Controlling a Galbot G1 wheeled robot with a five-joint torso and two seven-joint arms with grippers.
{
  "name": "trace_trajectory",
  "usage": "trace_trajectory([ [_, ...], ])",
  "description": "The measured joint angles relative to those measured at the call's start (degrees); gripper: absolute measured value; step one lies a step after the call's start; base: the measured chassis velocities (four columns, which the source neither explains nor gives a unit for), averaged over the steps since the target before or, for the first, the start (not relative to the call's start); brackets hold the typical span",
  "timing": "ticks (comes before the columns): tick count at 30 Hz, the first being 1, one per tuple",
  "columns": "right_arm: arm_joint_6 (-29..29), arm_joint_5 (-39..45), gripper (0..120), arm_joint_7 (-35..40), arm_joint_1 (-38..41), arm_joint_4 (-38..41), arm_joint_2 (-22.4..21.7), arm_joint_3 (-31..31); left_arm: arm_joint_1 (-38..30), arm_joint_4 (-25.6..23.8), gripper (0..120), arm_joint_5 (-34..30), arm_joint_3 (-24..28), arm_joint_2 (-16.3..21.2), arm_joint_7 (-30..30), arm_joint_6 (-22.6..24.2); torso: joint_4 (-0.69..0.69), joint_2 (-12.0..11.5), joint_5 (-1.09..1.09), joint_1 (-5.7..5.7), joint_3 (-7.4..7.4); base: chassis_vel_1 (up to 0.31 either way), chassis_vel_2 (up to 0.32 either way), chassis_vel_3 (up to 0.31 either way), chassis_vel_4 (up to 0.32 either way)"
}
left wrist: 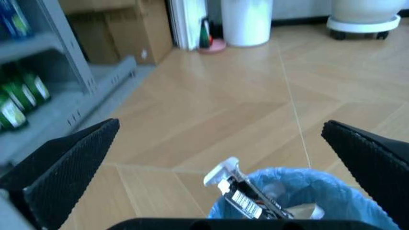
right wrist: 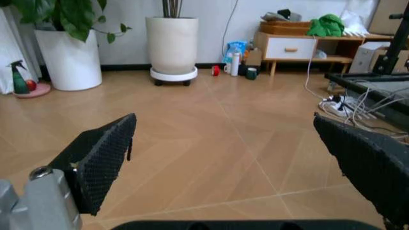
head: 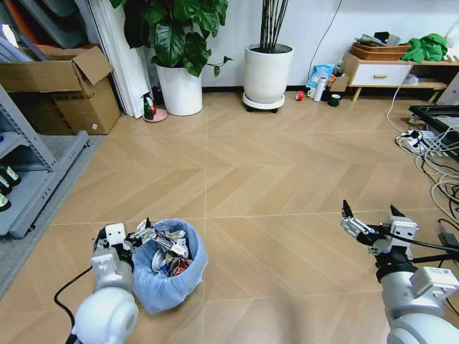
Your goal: Pick up the trash bin and place the garbage on the floor into it.
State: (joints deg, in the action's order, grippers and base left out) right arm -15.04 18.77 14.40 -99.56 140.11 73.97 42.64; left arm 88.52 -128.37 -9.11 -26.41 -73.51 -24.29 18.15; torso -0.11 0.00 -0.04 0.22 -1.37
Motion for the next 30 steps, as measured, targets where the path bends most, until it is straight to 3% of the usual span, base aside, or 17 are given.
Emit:
trace_trajectory([
  [1, 0.0, 0.0, 100, 0.0, 0.0, 0.0, 0.0, 0.0, 0.0, 0.0, 114, 0.0, 0.0, 0.0, 0.0, 0.0, 0.0, 0.0, 0.0, 0.0, 0.0, 0.0, 0.0, 0.0, 0.0],
  [3, -0.17, 0.59, 100, 0.03, 0.42, -1.89, -0.63, 0.53, 2.64, -1.87, 115, 9.75, 0.76, -3.54, 2.41, -3.16, -0.01, 0.0, 0.05, 0.0, 0.0, 0.0, 0.0, 0.0, 0.0],
  [7, -0.66, 1.5, 100, 0.03, 0.42, -2.71, -0.95, 0.74, 4.47, -2.57, 112, 16.19, 1.65, -7.16, 4.17, -5.02, -0.01, 0.0, 0.01, 0.0, 0.0, 0.0, 0.0, 0.0, 0.0],
  [15, -0.8, 1.68, 100, 0.03, 0.42, -3.88, -0.99, -0.61, 4.17, -1.89, 101, 17.21, 2.6, -8.28, 4.21, -5.02, -0.02, 0.0, 0.0, 0.0, 0.0, 0.0, 0.0, 0.0, 0.0],
  [30, -0.32, 1.46, 100, 0.05, 1.11, -5.15, -0.63, -0.96, 3.44, -0.04, 100, 16.39, 2.73, -7.24, 3.83, -4.46, -0.02, 0.0, 0.0, 0.0, -0.01, 0.0, 0.0, 0.0, 0.0],
])
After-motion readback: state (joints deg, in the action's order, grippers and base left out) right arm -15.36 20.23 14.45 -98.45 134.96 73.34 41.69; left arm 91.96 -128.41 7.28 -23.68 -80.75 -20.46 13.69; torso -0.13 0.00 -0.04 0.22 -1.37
